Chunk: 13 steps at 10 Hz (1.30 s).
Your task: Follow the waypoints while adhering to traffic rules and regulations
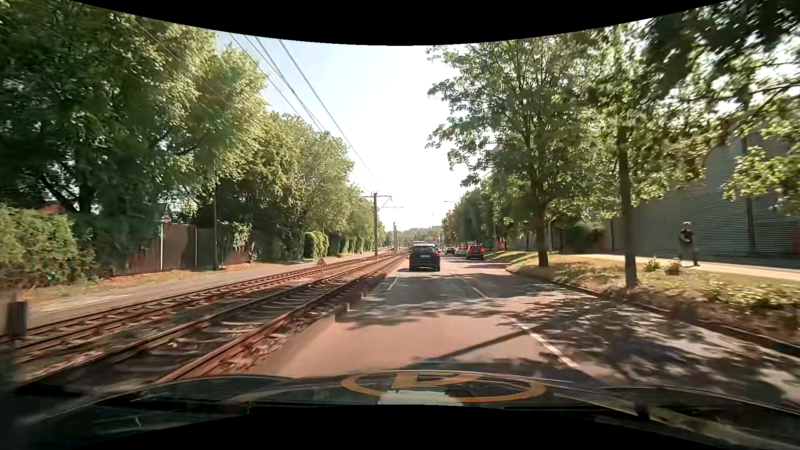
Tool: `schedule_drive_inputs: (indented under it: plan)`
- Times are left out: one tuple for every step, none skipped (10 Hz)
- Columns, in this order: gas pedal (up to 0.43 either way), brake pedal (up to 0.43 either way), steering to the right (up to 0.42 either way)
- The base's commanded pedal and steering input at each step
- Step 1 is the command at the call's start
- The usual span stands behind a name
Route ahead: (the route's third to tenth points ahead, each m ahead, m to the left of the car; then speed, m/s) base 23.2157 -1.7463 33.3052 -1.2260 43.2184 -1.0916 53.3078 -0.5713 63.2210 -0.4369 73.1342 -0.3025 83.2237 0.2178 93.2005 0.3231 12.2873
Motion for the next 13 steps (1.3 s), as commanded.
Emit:
schedule_drive_inputs:
  plan:
    - [0.319, 0.000, -0.009]
    - [0.319, 0.000, -0.009]
    - [0.319, 0.000, -0.009]
    - [0.311, 0.000, -0.009]
    - [0.299, 0.000, -0.008]
    - [0.299, 0.000, -0.007]
    - [0.280, 0.000, -0.005]
    - [0.280, 0.000, -0.005]
    - [0.268, 0.000, -0.005]
    - [0.268, 0.000, -0.005]
    - [0.220, 0.000, -0.005]
    - [0.220, 0.000, -0.004]
    - [0.209, 0.000, -0.004]
